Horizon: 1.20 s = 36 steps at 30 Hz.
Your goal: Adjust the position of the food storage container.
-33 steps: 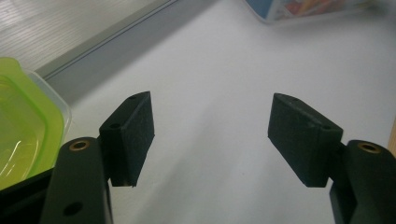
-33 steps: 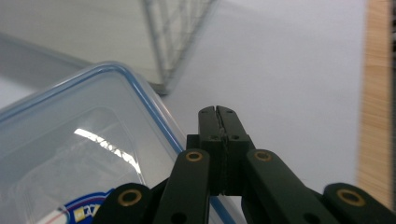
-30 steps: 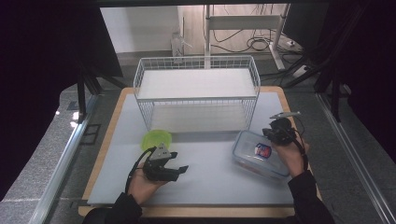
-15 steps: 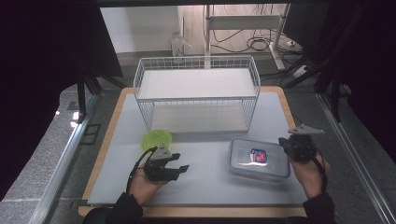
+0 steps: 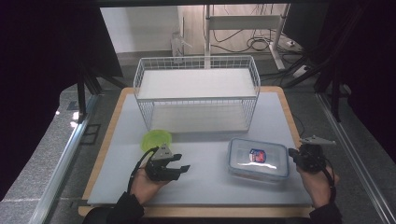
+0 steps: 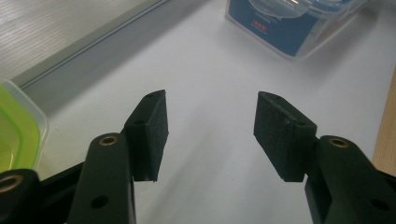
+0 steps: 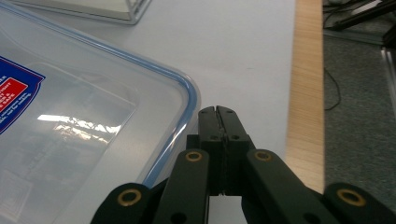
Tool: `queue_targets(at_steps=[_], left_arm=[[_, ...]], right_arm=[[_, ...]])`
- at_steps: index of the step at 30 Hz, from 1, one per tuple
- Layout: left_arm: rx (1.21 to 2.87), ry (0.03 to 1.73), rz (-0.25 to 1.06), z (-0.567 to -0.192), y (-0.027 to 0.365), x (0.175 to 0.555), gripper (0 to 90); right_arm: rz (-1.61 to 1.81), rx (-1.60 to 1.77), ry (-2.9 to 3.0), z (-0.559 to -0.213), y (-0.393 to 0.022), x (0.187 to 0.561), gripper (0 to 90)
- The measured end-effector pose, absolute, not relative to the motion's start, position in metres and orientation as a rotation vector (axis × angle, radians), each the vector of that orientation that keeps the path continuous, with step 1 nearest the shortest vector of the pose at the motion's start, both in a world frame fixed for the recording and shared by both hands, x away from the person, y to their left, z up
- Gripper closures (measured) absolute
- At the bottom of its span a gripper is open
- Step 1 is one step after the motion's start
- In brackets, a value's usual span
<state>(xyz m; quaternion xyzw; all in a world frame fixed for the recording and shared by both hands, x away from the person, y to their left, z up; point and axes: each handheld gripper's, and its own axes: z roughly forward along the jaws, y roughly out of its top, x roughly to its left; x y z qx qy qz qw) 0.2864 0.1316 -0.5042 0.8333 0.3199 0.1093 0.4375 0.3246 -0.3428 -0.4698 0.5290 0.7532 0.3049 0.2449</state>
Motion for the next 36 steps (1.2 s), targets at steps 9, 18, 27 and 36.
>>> queue_targets(at_steps=[9,18,27,36], left_arm=[[2.075,0.811,0.269,-0.505,0.132,0.287,48.0],[2.073,0.861,0.259,-0.506,0.136,0.289,51.5],[2.058,0.899,0.277,-0.503,0.149,0.286,53.0],[2.039,0.905,0.342,-0.503,0.164,0.273,43.6]], right_arm=[[0.895,1.386,2.163,-0.475,-0.31,0.321,90.0],[0.993,1.307,2.256,-0.475,-0.275,0.315,90.0],[1.073,1.219,2.34,-0.476,-0.243,0.31,90.0],[1.053,1.134,2.363,-0.478,-0.233,0.308,80.8]])
